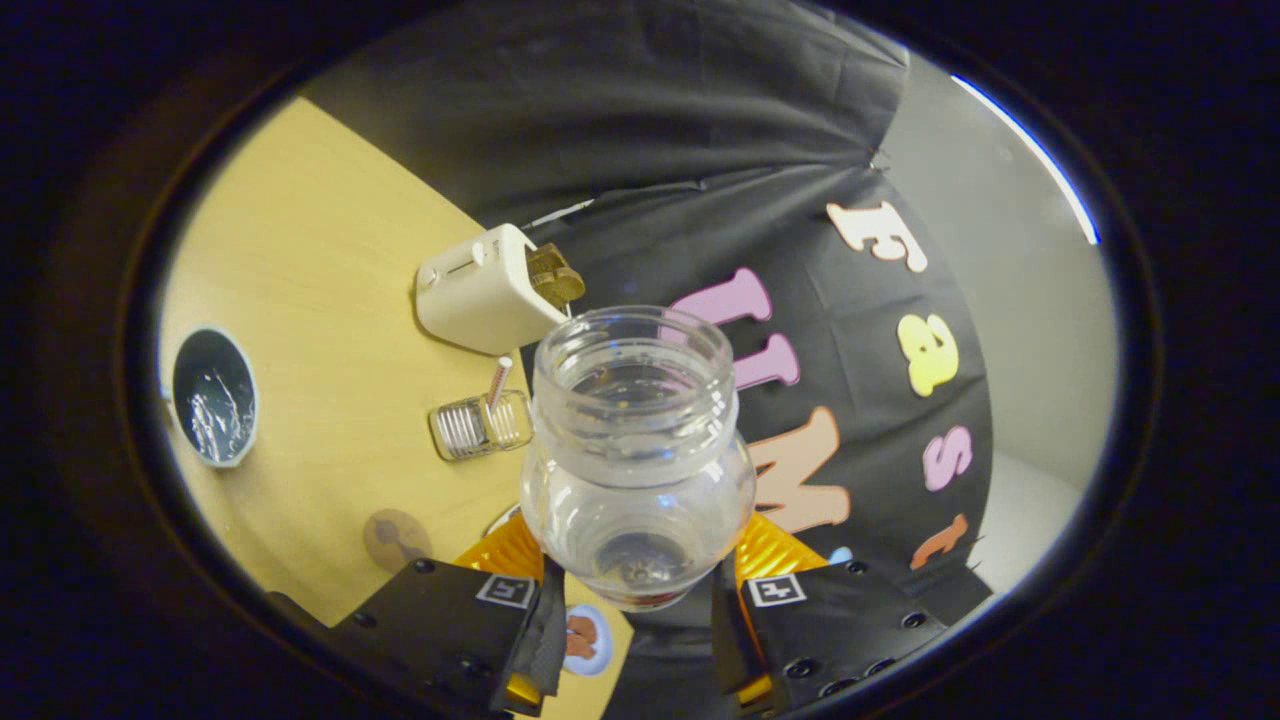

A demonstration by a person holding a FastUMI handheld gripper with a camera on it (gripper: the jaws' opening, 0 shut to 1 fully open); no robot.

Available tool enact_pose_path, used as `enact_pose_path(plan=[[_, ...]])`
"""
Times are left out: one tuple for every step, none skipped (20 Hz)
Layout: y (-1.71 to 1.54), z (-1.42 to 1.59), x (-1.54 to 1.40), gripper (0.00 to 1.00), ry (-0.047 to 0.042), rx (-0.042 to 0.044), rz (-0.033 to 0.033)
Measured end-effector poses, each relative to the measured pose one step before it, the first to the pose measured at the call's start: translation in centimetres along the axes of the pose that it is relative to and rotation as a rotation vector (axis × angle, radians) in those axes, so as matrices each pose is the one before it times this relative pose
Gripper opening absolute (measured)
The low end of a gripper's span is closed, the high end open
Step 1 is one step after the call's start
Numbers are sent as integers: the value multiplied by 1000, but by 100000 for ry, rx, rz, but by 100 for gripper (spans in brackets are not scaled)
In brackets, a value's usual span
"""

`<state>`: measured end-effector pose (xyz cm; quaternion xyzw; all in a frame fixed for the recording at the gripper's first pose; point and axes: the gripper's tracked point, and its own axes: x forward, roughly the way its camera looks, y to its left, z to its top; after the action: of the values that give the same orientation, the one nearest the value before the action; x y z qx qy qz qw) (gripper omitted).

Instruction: Take the bottle from table, then pour the juice into the cup, finally place the bottle on the coaster

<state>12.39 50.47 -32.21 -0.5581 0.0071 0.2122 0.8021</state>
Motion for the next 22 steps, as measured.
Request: enact_pose_path(plan=[[488, -737, 348, 64, 2553, 6552, 2328], [266, -703, 393, 64, 2534, 6952, 2488], [297, -855, 441, 64, 2610, 6856, 2002], [373, -820, 559, 64, 2561, 7295, 2509], [176, -846, 649, 64, 2067, 6237, 1692], [133, -692, 558, 64, 2064, 5970, 1947], [302, -797, 659, 64, 1617, 5980, 2023], [483, -938, 595, 64, 1580, 5983, 2273], [84, -996, 731, 64, 2209, 5832, 1824], [79, -825, 308, 64, 2639, 6139, 2277], [207, -705, 677, 64, 2481, 6747, 2557], [-245, -516, 773, 65, 1558, 5366, 1185], [-141, -269, 669, 65, 884, 5014, 1235], [93, -443, 623, 65, 1328, 4220, 1188], [-11, -511, 557, 65, 1276, 3715, 1583], [175, -585, 522, 65, 1125, 3737, 2002], [208, -30, 530, 65, 1166, 3348, 1515], [243, -244, 371, 65, 381, 2631, 1275], [233, -168, 437, 65, 437, 2579, 1550], [78, -314, 325, 65, 509, 2480, 1506], [68, -361, 364, 65, 667, 1937, 772], [1, -508, 588, 65, 861, 1215, 482]])
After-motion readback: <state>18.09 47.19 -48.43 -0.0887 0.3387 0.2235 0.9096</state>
